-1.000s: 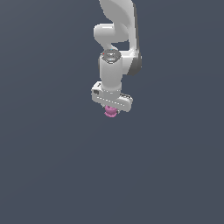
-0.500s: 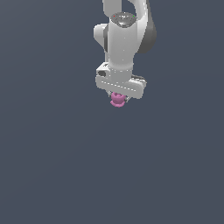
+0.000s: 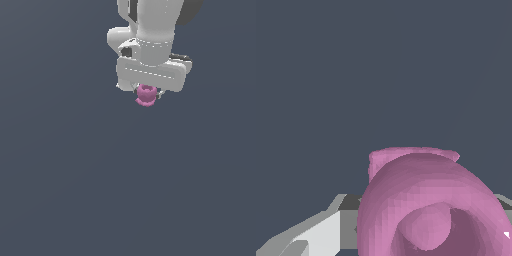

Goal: Pick up the object and move it to a goal position.

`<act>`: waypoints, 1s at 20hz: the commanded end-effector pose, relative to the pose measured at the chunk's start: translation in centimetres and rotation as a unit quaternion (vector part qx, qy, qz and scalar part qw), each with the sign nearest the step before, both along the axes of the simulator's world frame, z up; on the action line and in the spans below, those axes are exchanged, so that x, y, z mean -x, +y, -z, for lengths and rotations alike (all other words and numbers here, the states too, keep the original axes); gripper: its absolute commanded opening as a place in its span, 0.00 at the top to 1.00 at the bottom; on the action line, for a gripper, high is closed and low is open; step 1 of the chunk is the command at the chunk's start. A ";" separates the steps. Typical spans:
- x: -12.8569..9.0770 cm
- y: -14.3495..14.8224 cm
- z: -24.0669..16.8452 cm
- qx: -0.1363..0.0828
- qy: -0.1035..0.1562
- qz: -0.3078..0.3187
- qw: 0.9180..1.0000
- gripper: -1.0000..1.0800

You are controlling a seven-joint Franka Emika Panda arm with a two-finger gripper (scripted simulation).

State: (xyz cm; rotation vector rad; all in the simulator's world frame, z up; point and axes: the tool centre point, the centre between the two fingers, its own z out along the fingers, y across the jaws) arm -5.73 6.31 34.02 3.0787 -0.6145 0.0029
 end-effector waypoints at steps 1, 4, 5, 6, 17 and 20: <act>-0.4 0.8 -2.5 0.000 0.000 0.000 1.000 1.00; -0.9 1.8 -5.1 -0.001 0.001 0.000 1.000 1.00; -1.0 2.0 -6.0 -0.001 0.001 0.000 1.000 1.00; -1.2 2.3 -6.7 -0.001 0.001 0.000 1.000 1.00; -2.4 4.1 -11.9 -0.001 0.001 0.000 1.000 1.00; -2.5 4.3 -12.5 -0.001 0.001 0.000 1.000 1.00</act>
